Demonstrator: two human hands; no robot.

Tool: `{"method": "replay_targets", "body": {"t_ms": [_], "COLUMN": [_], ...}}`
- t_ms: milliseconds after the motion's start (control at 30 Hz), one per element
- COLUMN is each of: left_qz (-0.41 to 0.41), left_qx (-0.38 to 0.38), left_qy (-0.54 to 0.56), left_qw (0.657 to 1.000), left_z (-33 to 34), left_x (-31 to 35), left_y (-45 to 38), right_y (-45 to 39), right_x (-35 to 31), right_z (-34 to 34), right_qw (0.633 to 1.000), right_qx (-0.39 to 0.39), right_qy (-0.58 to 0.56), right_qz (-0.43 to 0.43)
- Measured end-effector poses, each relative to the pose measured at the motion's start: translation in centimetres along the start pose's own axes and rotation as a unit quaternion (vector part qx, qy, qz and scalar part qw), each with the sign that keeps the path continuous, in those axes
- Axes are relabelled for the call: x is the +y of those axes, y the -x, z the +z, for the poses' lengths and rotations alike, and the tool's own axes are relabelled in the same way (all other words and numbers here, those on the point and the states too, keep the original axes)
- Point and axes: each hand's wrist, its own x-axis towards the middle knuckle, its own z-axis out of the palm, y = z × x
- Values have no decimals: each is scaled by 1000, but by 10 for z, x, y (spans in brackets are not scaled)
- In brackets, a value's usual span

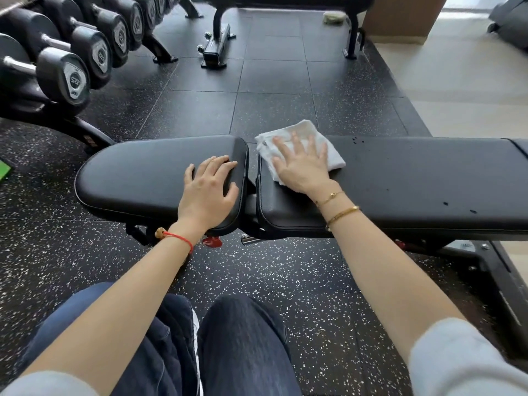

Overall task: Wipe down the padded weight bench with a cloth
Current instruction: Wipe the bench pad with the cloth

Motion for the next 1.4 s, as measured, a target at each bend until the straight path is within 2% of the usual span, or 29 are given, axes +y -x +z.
{"method": "replay_targets", "body": {"t_ms": [100, 200, 300, 433, 533, 600, 667, 833, 967, 1033, 1233, 1300, 1400], "left_qz": [1, 0, -2, 1, 1, 1, 4, 8, 12, 12, 8, 7, 4], "left_qx": [-7, -16, -17, -15, -14, -11, -6, 8, 7, 5, 0, 0, 1], "left_qy": [-2, -3, 1, 3, 3, 1, 0, 6, 6, 7, -1, -1, 2], "left_qw": [1000, 1000, 1000, 1000, 1000, 1000, 1000, 1000, 1000, 1000, 1000, 1000, 1000], "left_z": [0, 1, 2, 2, 1, 1, 1, 3, 4, 5, 4, 3, 3], "left_x": [-1, -1, -1, -1, -1, -1, -1, -4, -6, -6, -2, -1, -1], "left_y": [1, 1, 2, 3, 2, 2, 2, 0, 1, 1, 1, 1, 1], "right_y": [34, 66, 79, 59, 26, 6, -5, 17, 59, 71, 42, 20, -3], "right_x": [-8, 9, 42, 81, 90, 83, 67, 30, 45, 65, 117, 116, 95], "right_z": [9, 14, 10, -2, -12, -18, -20, -6, 5, 4, -19, -24, -25], "right_qw": [998, 997, 999, 997, 990, 987, 990, 1000, 1000, 1000, 988, 985, 989], "right_qx": [16, 31, 39, 29, 24, 5, -8, 4, 19, 27, 14, 4, -12], "right_qy": [17, 14, 8, 1, -9, -11, -13, -6, 2, 7, -11, -20, -17], "right_qz": [-53, -67, -26, 69, 141, 158, 143, 25, -16, 5, 156, 170, 146]}}
